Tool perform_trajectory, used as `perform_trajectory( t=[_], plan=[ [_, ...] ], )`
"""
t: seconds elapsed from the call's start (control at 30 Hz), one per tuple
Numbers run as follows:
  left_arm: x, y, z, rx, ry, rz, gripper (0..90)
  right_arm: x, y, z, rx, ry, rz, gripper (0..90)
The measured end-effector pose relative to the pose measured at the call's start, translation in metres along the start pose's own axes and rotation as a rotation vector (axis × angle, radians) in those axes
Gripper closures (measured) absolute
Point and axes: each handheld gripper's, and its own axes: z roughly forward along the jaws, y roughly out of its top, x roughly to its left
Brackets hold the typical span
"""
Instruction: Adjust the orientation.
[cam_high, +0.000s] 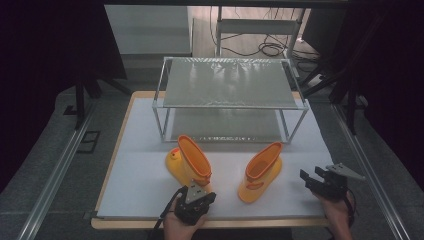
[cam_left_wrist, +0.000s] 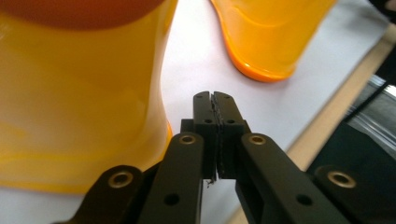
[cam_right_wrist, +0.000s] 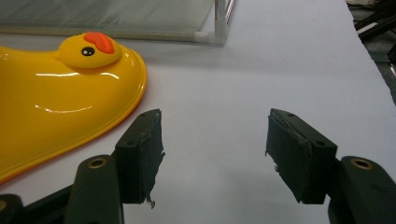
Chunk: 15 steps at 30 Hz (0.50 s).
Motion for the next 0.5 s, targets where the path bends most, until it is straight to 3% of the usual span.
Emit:
perform_trajectory(
  t=[0.07, 0.23, 0.5],
  plan=[
    [0.0008, 0.0009, 0.0021, -0.009, 0.032, 0.000, 88.1, -0.0004, -0.0001, -0.0004, -0.001, -0.001, -0.002, 35.7],
    [0.0010, 0.0014, 0.0035, -0.036, 0.057, -0.007, 90.0, -0.0006, -0.0019, 0.0019, 0.005, 0.001, -0.004, 35.6],
    [0.0053, -0.0041, -0.0034, -0.039, 0.051, -0.015, 90.0, -0.0005, -0.0016, 0.0007, -0.003, -0.001, -0.005, 35.6]
  ],
)
